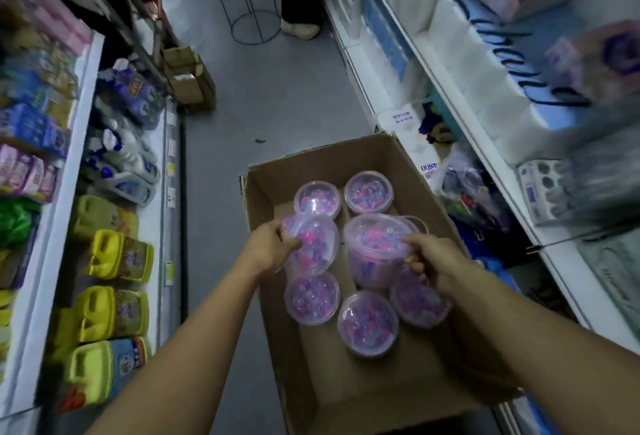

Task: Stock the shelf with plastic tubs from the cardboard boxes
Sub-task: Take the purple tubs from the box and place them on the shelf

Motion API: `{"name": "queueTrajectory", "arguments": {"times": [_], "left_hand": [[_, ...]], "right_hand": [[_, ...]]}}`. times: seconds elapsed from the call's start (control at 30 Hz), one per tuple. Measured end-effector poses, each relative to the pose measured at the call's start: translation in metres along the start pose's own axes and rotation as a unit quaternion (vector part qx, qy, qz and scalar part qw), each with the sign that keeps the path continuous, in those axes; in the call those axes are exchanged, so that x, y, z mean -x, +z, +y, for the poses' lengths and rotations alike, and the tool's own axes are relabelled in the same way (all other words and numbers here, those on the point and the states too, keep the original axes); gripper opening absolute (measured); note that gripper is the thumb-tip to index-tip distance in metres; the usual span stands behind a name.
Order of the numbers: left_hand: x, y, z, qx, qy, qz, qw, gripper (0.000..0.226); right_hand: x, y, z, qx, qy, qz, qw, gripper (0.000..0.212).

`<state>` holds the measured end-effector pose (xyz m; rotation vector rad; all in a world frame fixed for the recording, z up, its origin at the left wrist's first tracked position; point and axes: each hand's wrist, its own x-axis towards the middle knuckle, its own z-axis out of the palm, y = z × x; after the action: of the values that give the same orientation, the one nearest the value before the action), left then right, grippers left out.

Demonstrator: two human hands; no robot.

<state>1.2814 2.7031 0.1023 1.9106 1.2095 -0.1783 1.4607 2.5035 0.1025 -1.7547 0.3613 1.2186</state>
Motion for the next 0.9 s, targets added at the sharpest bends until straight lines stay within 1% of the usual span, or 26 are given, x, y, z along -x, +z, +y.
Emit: {"name": "queueTrajectory", "arguments": {"times": [0.03, 0.13, 0.2, 0.4, 0.57, 0.67, 0.73, 0.83, 0.9], "left_hand": [[0.016, 0.0, 0.002, 0.05, -0.012, -0.001, 0.999, 0.012], [0.062, 0.003, 0.0, 0.172, -0.028, -0.005, 0.985, 0.023], [0.095, 0.004, 0.001, 0.24, -0.035, -0.017, 0.97, 0.025], [0.214, 0.007, 0.015, 0.326, 0.002, -0.041, 0.945, 0.024], [0.311, 0.002, 0.024, 0.331, 0.015, -0.089, 0.939, 0.023], [0.359, 0.005, 0.033, 0.309, 0.029, -0.138, 0.941, 0.03], [0.393, 0.012, 0.043, 0.303, 0.035, -0.169, 0.937, 0.034], [0.443, 0.033, 0.061, 0.308, 0.059, -0.209, 0.926, 0.04], [0.479, 0.049, 0.073, 0.304, 0.082, -0.233, 0.92, 0.038]], "right_hand": [[0.011, -0.007, 0.0, -0.016, -0.002, -0.006, 1.0, 0.025], [0.047, -0.03, 0.008, -0.063, -0.019, -0.015, 0.998, 0.026], [0.079, -0.044, 0.018, -0.083, -0.043, -0.012, 0.996, 0.026], [0.2, -0.083, 0.067, -0.124, -0.106, 0.038, 0.986, 0.03], [0.31, -0.125, 0.122, -0.205, -0.129, 0.068, 0.968, 0.027], [0.375, -0.153, 0.155, -0.239, -0.142, 0.091, 0.956, 0.028], [0.413, -0.173, 0.178, -0.265, -0.155, 0.109, 0.945, 0.03], [0.464, -0.206, 0.214, -0.297, -0.181, 0.135, 0.928, 0.026], [0.495, -0.229, 0.239, -0.311, -0.194, 0.159, 0.917, 0.026]]}}
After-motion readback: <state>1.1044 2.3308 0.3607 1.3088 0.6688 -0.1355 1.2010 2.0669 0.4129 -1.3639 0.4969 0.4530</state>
